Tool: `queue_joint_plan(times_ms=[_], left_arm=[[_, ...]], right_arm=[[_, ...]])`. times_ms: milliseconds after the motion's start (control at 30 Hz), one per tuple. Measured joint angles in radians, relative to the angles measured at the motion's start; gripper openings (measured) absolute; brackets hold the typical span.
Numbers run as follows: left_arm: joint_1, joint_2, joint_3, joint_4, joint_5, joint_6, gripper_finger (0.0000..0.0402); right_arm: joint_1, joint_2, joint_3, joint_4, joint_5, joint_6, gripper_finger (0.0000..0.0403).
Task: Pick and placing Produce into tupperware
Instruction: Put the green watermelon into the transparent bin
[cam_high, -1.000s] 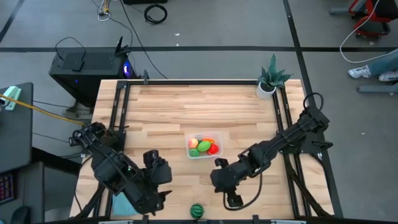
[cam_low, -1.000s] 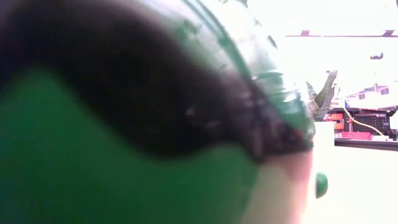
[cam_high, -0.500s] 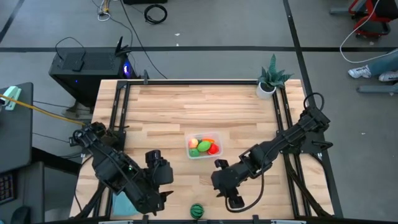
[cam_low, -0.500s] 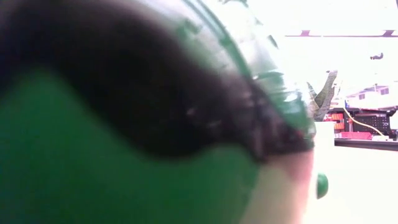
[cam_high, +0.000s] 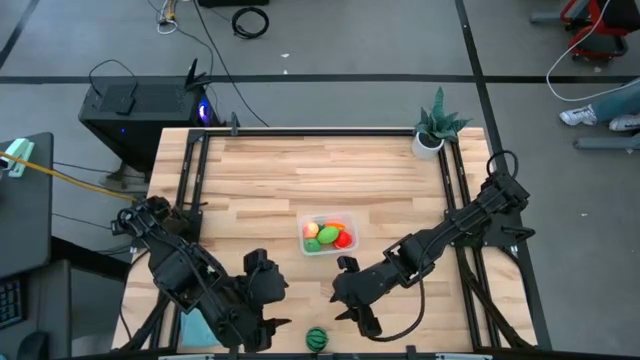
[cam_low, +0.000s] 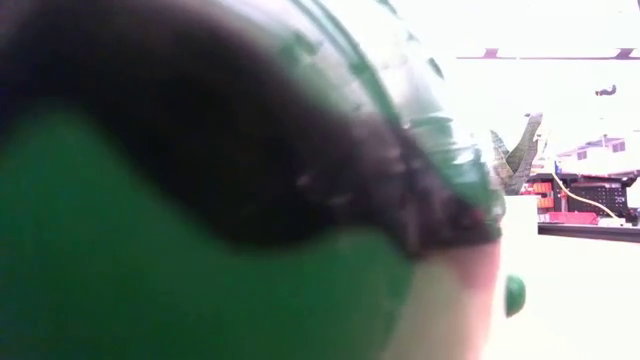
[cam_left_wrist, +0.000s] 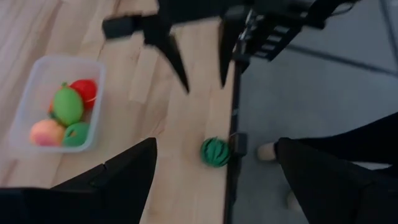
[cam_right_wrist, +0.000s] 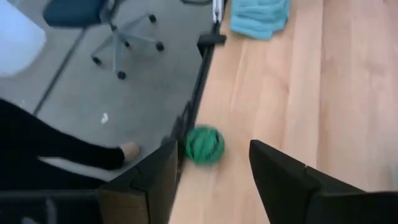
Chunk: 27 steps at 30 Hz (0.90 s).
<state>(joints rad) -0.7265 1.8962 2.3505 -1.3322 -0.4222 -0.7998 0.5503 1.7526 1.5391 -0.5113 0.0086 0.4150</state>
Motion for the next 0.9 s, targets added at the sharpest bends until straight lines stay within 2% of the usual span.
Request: queue_joint_plan(times_ms=[400, 533, 700, 900], left_arm=[[0.006, 0.001, 0.0, 0.189, 0.0, 0.0, 0.0341], [0.006, 0.001, 0.0, 0.236, 0.0, 0.0, 0.0341], [0.006, 0.001, 0.0, 0.278, 0.0, 0.0, 0.0341], [0.007, 0.001, 0.0, 0.286, 0.0, 0.0, 0.0341]], right_arm=[[0.03, 0.084, -0.002, 0.076, 0.018, -0.022, 0.0205], [0.037, 0.101, -0.002, 0.108, 0.018, 0.054, 0.0206], [0.045, 0.13, -0.002, 0.126, 0.054, 0.058, 0.0207], [0.059, 0.188, -0.002, 0.157, 0.08, 0.082, 0.0249]])
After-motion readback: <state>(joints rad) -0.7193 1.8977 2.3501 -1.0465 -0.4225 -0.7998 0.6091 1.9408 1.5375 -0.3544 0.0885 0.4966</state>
